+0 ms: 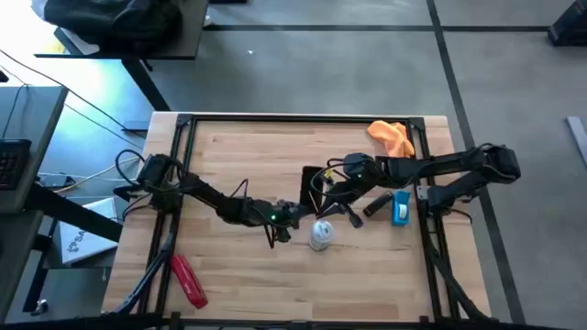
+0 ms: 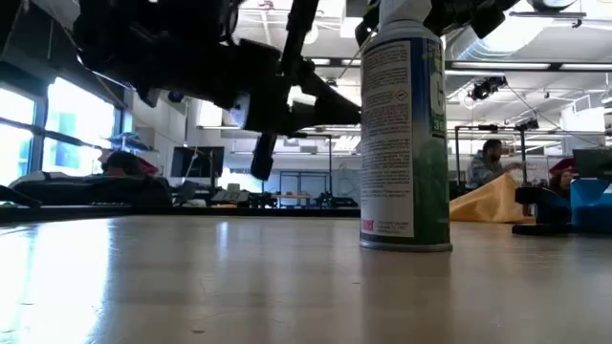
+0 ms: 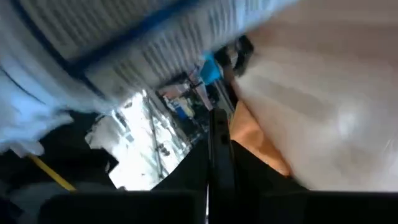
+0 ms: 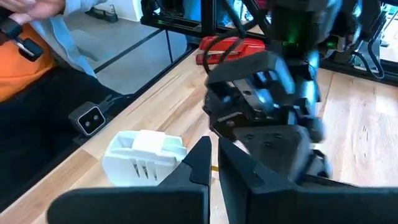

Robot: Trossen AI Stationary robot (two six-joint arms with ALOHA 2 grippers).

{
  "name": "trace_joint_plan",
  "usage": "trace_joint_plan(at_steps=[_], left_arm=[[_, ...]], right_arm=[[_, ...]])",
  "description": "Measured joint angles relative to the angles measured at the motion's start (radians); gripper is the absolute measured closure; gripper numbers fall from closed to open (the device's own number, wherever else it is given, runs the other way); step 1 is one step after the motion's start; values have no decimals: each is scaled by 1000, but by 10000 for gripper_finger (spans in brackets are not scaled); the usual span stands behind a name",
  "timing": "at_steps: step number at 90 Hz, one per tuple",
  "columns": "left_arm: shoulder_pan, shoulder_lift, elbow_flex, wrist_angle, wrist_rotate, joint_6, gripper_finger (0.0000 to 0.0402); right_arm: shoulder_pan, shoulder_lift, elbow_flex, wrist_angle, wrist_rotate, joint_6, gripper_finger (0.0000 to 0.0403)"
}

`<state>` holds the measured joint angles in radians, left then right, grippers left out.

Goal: Apply microfiber cloth
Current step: Spray the cellphone using the spray bottle

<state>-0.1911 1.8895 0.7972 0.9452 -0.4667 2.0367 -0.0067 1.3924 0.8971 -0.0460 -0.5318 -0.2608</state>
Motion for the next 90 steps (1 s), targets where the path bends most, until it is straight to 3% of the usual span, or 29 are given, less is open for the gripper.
trace_joint_plan(at_steps=[23,39,59,76,90], left_arm=[[36,-4,0,0,-219,-92,385],[-26,-4,0,10,-234,-124,385],[-96,-5,0,107,-357,-93,385],[-131,-5,0,29,-263,-240,385],[-140,-5,0,-22,-195,-245,385]], right_arm=[[0,0,0,-1,2,2,403],[0,0,0,-1,3,2,403],[0,0,-1,-1,4,2,403],[-1,1,-1,2,3,16,403],[-2,1,-1,3,3,29,403]])
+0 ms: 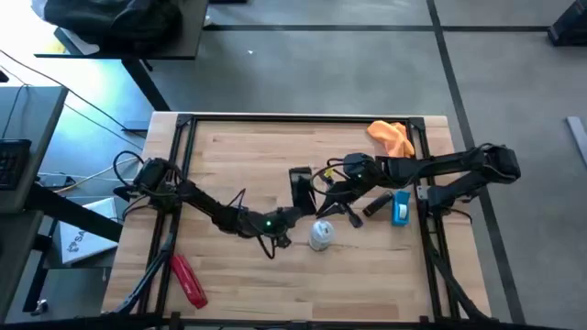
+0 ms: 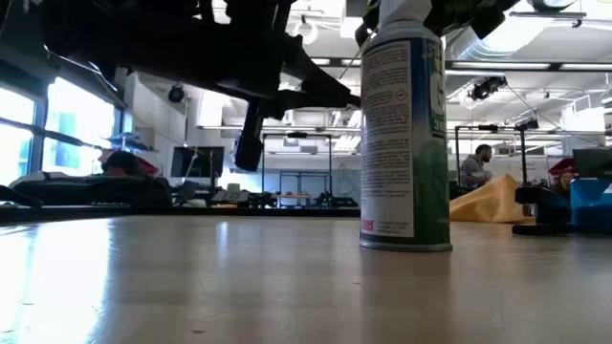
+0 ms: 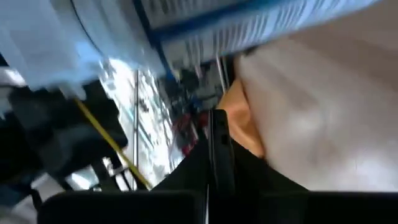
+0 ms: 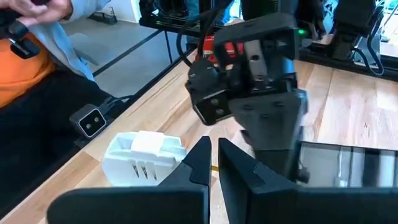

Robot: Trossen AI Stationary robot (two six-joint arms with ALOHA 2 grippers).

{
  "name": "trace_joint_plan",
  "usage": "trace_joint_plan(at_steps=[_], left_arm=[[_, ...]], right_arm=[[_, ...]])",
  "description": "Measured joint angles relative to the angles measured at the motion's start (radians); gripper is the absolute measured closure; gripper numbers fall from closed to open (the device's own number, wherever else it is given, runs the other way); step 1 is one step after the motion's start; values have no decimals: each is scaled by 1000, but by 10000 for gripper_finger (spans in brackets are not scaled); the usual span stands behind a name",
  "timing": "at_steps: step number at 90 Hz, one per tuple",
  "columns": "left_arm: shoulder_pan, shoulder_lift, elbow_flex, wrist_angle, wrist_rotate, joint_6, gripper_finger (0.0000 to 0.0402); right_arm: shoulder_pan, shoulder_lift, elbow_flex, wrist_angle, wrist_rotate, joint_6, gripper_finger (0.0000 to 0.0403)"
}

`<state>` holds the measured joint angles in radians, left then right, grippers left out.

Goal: Apply microfiber cloth
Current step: Spray the cellphone using the spray bottle

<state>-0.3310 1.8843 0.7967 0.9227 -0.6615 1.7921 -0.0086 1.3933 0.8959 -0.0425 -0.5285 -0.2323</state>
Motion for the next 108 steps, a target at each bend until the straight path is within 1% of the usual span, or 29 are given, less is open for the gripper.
trace_joint_plan(at_steps=[11,19,32,35,39,43,49,57,66,80,87,94,103,108], left_arm=[[1,0,0,-59,36,71,385],[1,0,0,-121,105,75,385],[15,0,-1,-199,264,35,385],[22,0,-1,-197,281,35,385],[32,0,-1,-180,279,39,385],[40,0,-1,-146,242,50,385],[52,0,0,-74,149,78,385],[59,0,1,-12,39,112,385],[45,0,1,-3,-53,114,385],[20,0,1,-11,-184,-36,385],[6,0,1,-10,-260,-102,385],[-6,-3,1,-7,-342,-155,385],[-17,-4,0,-3,-450,-239,385],[-22,-5,-15,0,-485,-291,385]], right_arm=[[0,0,0,1,1,0,403],[0,0,0,1,3,-1,403],[-6,0,0,0,3,-3,403],[-7,0,0,1,3,-3,403],[-8,0,0,0,3,-3,403],[-9,0,0,0,5,-3,403],[-9,-5,0,0,27,-3,403],[-8,-30,-1,-6,105,-17,403],[-2,-79,-4,-19,204,-55,403],[13,-180,-4,-10,381,-99,401],[32,-227,-3,-14,453,-118,392],[64,-263,-3,-15,530,-128,373],[127,-290,-2,-30,643,-135,336],[168,-294,-2,-37,695,-129,314]])
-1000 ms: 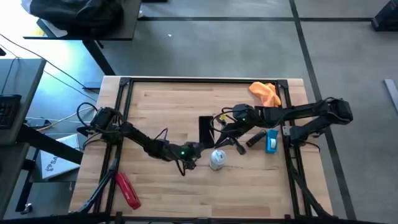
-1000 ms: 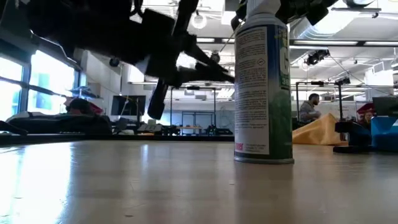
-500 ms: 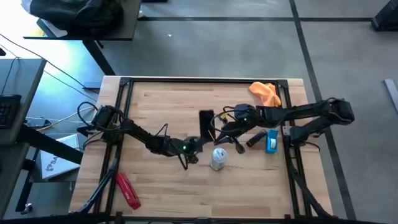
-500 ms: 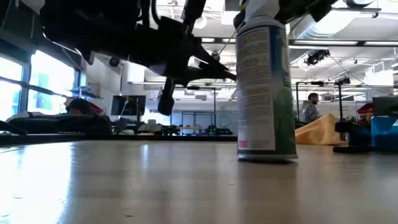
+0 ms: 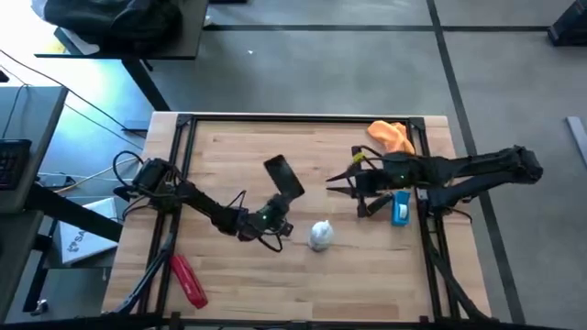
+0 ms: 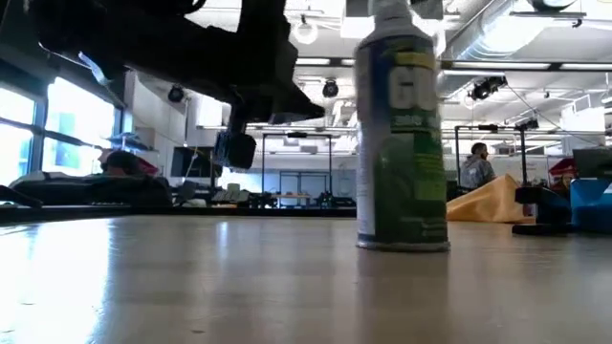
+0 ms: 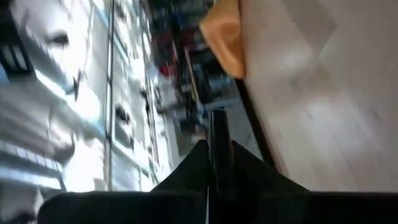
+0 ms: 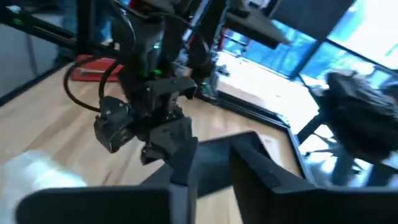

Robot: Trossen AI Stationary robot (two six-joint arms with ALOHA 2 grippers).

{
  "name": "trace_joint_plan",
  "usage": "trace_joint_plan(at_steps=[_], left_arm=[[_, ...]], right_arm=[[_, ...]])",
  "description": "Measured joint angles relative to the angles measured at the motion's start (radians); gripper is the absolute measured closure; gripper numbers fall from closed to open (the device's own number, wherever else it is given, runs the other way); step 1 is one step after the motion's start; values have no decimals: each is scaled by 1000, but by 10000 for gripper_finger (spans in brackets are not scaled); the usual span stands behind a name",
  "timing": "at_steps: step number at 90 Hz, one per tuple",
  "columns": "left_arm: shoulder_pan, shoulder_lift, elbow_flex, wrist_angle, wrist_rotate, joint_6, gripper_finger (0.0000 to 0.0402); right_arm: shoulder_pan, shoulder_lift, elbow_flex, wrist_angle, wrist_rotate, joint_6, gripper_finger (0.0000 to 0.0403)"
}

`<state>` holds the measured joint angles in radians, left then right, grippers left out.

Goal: Apply microfiber cloth
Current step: Spray the cellphone using the spray bottle

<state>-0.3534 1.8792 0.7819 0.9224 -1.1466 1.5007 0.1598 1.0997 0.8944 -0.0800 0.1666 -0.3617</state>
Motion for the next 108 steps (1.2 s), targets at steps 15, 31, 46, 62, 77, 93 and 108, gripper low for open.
trace_joint_plan(at_steps=[15,31,46,62,77,93,108], left_arm=[[-9,-4,-76,4,-85,-167,385],[-18,-66,-174,1,-209,-253,385],[-60,-172,-200,4,-256,-321,385],[-123,-296,-200,2,-258,-399,385],[-205,-394,-200,4,-257,-553,385],[-292,-438,-200,3,-256,-738,385],[-342,-435,-200,-14,-237,-1050,385]], right_arm=[[120,-1,0,-7,71,55,265],[235,0,42,-37,128,194,250],[339,7,92,-44,115,341,250],[410,11,90,-80,76,618,250],[473,76,88,-135,72,792,250],[501,197,89,-180,122,899,249],[499,338,89,-211,173,985,249]])
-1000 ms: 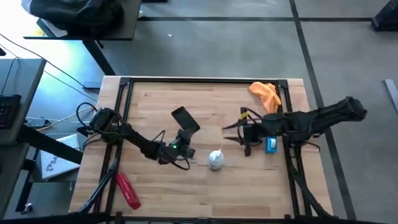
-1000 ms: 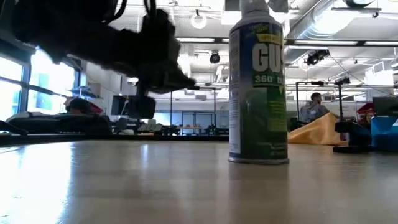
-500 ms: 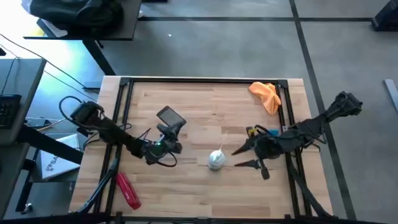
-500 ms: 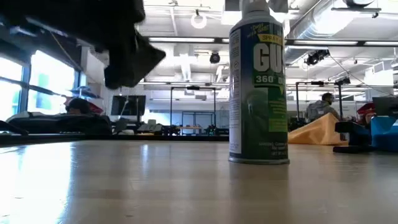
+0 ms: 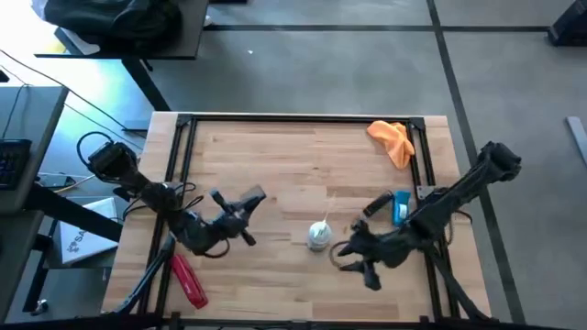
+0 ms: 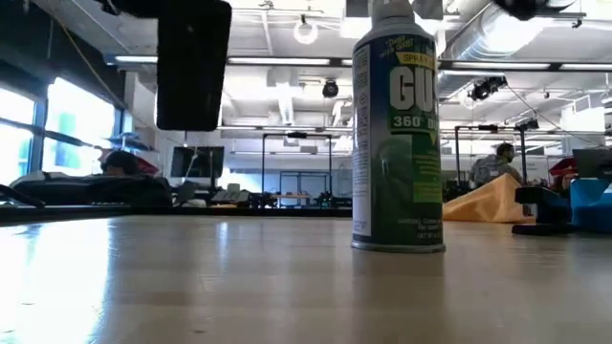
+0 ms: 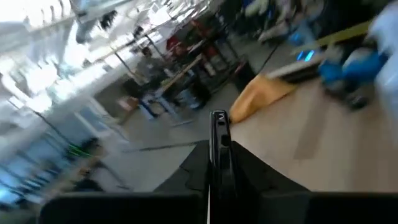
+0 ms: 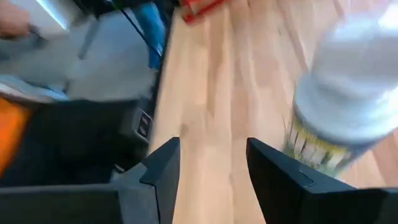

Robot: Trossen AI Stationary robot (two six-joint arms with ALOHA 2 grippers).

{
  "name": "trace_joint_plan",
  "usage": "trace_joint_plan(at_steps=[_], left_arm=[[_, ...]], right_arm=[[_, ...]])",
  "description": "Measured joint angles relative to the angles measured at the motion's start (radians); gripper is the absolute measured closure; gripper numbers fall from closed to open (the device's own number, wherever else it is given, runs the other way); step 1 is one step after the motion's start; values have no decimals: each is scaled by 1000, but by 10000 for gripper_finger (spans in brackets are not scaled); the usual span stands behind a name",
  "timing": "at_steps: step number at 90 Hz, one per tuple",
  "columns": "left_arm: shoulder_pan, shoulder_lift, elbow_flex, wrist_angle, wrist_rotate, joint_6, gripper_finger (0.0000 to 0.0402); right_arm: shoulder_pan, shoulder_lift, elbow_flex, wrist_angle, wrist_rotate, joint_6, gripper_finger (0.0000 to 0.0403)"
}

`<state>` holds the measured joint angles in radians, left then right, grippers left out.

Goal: Apply microfiber cloth
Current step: Spray the cellphone using the spray bottle

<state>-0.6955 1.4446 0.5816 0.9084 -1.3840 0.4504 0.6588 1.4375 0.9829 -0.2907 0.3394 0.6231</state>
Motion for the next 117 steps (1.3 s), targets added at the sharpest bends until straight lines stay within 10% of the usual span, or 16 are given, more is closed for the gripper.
trace_joint_plan(at_steps=[42,84,117], left_arm=[[12,112,0,-37,82,-392,385],[-143,131,-1,-49,27,-499,384],[-197,81,-1,-57,-20,-483,384]], right_arm=[[9,330,0,68,449,369,249],[-139,528,0,375,544,467,249],[-280,589,0,570,457,129,212]])
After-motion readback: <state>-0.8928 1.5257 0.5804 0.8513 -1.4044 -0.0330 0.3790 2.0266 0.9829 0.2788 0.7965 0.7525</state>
